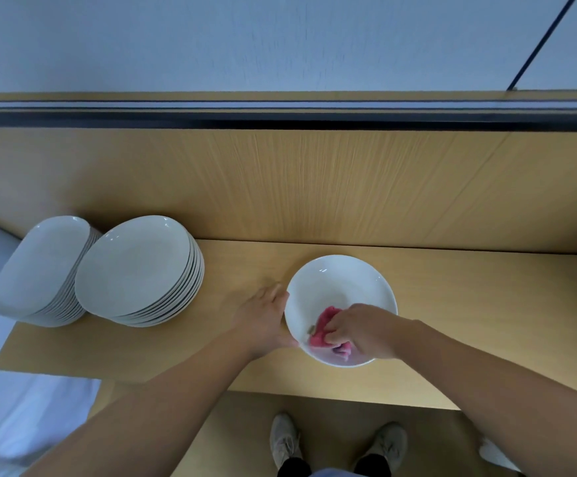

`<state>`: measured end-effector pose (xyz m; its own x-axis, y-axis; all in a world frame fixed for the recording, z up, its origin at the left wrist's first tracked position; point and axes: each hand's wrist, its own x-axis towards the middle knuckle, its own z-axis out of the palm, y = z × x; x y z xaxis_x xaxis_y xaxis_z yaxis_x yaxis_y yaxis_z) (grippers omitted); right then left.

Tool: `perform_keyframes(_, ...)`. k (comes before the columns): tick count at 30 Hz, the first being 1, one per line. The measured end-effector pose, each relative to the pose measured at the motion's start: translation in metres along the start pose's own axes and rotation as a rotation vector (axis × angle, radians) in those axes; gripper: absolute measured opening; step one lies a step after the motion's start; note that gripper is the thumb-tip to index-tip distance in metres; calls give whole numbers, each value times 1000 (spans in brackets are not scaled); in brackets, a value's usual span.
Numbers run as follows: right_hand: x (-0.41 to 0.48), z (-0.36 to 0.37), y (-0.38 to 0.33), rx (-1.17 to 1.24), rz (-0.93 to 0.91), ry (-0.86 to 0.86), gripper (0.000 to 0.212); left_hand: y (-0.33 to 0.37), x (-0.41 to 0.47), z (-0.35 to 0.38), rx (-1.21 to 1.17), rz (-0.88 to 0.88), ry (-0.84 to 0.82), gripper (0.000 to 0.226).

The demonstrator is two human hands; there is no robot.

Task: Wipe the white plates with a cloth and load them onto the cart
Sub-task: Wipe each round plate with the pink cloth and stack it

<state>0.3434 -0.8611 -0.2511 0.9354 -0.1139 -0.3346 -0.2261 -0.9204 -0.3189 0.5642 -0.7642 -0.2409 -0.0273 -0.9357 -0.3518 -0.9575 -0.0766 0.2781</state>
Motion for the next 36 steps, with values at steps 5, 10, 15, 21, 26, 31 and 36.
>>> perform_keyframes(5,21,-18,25,-230,28,93,44,0,4,1,183,230,-42,69)
perform_keyframes(10,42,-15,41,-245,85,167,28,-2,6,7,181,290,-129,58)
perform_keyframes(15,31,-2,48,-150,162,255,49,-4,6,6,145,291,-123,54)
perform_keyframes(21,7,5,38,-173,438,156,40,-6,7,10,169,285,-96,54)
perform_keyframes(26,-4,12,6,-188,695,-64,44,-5,9,12,165,276,-84,53)
perform_keyframes(31,-14,7,-31,-175,752,-229,53,-7,15,17,161,249,-105,51)
perform_keyframes(36,-18,-3,-62,-62,688,-322,59,-8,18,20,172,185,-140,43)
